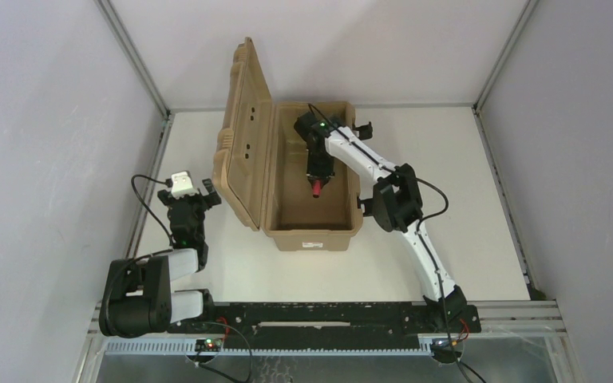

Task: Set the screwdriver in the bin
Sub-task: Place the screwdriver in the bin.

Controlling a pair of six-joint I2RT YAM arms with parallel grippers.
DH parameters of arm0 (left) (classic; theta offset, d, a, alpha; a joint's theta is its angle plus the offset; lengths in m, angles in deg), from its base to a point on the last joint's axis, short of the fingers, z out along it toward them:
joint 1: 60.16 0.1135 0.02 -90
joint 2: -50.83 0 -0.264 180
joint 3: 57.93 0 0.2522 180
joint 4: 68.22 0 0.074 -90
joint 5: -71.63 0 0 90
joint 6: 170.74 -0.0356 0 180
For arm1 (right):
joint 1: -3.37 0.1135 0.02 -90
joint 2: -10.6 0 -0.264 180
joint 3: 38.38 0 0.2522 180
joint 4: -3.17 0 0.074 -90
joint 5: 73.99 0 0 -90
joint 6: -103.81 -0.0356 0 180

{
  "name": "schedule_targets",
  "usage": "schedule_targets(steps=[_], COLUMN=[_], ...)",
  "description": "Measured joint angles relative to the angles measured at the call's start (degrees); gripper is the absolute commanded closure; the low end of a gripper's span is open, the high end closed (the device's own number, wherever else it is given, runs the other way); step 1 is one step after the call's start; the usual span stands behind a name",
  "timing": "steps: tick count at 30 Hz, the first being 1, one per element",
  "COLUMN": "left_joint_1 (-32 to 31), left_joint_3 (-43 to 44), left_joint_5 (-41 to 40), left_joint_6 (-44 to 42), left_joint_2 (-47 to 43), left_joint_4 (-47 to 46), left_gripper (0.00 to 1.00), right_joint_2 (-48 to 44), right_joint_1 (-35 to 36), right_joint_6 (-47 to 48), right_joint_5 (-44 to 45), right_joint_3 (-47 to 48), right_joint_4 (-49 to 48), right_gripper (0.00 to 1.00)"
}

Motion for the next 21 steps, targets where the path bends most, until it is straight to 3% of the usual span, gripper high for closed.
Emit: schedule_targets(steps=[14, 18, 21], left_joint_1=[0.0, 0.0, 0.0], left_joint_3=[0.0, 0.0, 0.0], left_joint_5=[0.0, 0.0, 0.0], left_joint_6=[0.0, 0.0, 0.0], left_joint_2=[0.0, 0.0, 0.0], left_joint_4=[0.0, 0.0, 0.0], left_gripper=[0.0, 0.0, 0.0], right_joint_2=[4.1, 4.1, 4.1], right_joint_1=[-0.1, -0.4, -0.7], right_joint_6=[4.5, 5.1, 5.4], right_joint_5=[0.4, -0.9, -2.0], right_joint_3=[-1.9, -2.3, -2.4], right_joint_4=[-1.9, -2.4, -2.6], right_gripper=[0.99, 0.75, 0.63])
